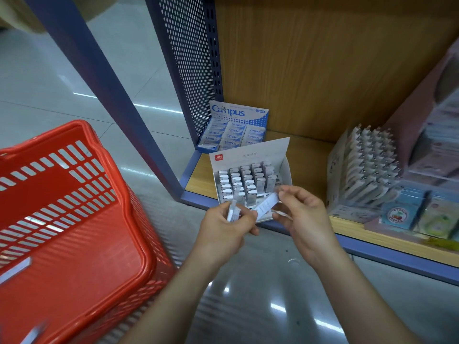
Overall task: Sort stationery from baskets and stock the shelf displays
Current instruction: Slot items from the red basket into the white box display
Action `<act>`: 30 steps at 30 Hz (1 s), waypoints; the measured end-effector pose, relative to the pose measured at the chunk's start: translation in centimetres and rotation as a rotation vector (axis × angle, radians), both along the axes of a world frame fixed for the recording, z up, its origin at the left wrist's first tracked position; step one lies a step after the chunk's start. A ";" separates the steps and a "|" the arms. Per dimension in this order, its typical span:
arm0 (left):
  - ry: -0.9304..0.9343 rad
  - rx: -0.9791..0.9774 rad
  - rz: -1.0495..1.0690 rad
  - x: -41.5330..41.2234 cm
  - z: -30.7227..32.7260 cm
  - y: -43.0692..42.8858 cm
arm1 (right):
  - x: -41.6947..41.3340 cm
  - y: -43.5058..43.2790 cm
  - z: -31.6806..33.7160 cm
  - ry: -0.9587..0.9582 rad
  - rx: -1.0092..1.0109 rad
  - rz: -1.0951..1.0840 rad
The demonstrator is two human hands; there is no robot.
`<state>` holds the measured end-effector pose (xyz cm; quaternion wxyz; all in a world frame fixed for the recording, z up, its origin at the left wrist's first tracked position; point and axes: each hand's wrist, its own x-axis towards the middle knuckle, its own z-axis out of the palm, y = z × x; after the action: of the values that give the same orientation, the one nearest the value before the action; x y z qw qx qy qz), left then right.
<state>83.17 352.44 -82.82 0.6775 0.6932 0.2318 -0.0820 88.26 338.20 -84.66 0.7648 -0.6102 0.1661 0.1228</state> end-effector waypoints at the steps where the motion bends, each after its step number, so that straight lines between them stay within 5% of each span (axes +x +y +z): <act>1: -0.027 0.167 -0.020 0.1 -0.1 0.0 | 0.0 -0.6 -0.1 -0.131 -0.221 0.032; 3: -0.080 0.464 -0.099 0.2 -0.2 0.2 | 0.0 -1.7 0.5 -0.461 -0.621 0.210; 5: -0.130 0.634 -0.198 0.4 0.0 0.2 | -0.1 -1.8 1.3 -0.641 -0.745 0.483; 11: -0.189 0.585 -0.242 0.8 -0.1 0.1 | 0.3 -1.8 1.5 -0.624 -0.790 0.713; 17: -0.156 0.471 0.080 2.4 -0.2 1.1 | 2.9 -2.6 0.0 -0.353 -0.458 0.284; 30: -0.132 0.422 0.048 3.5 -2.2 1.5 | 4.7 -0.9 -2.1 -0.489 -0.816 0.390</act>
<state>86.67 353.97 -84.99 0.5330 0.8177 0.2152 0.0301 92.92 337.26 -86.77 0.4436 -0.8896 -0.1002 0.0420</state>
